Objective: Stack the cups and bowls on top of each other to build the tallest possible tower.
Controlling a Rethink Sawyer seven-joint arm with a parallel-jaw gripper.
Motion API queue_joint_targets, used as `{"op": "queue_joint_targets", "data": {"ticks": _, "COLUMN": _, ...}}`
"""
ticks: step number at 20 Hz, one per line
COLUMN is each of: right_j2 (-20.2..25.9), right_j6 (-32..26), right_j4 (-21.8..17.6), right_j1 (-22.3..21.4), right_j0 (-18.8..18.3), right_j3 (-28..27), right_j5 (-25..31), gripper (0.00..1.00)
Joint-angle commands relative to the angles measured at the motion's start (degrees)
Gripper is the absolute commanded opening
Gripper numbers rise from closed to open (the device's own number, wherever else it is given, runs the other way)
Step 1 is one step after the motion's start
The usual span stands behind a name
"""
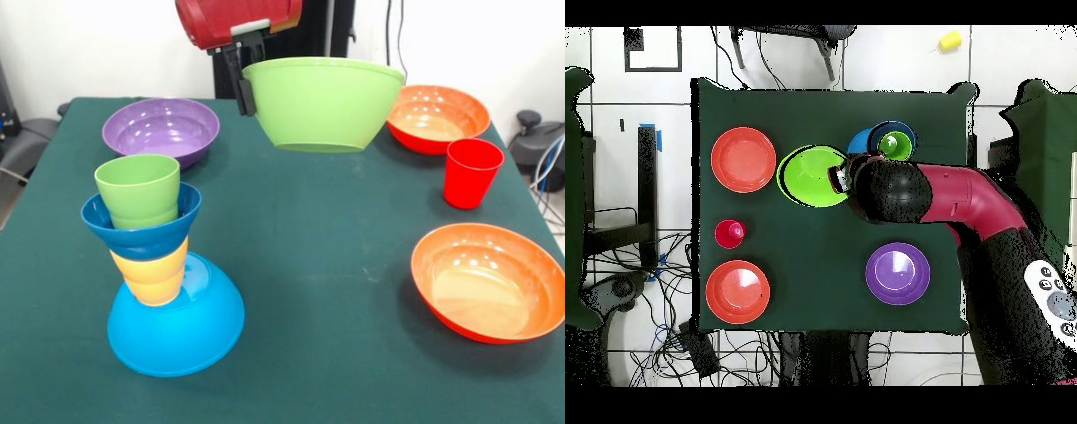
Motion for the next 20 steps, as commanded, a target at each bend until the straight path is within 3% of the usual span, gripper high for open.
{"op": "queue_joint_targets", "data": {"ticks": 1, "right_j2": -3.11, "right_j6": 7.65, "right_j4": 0.6, "right_j1": 1.16, "right_j0": 1.58, "right_j3": -0.33, "right_j5": -1.19, "gripper": 0.0}}
{"op": "queue_joint_targets", "data": {"ticks": 7, "right_j2": -2.47, "right_j6": 7.04, "right_j4": 1.74, "right_j1": 0.12, "right_j0": 0.96, "right_j3": 0.01, "right_j5": 0.01, "gripper": 0.0}}
{"op": "queue_joint_targets", "data": {"ticks": 20, "right_j2": -3.75, "right_j6": 6.49, "right_j4": -0.98, "right_j1": 2.3, "right_j0": 1.28, "right_j3": 0.18, "right_j5": -2.73, "gripper": 0.0}}
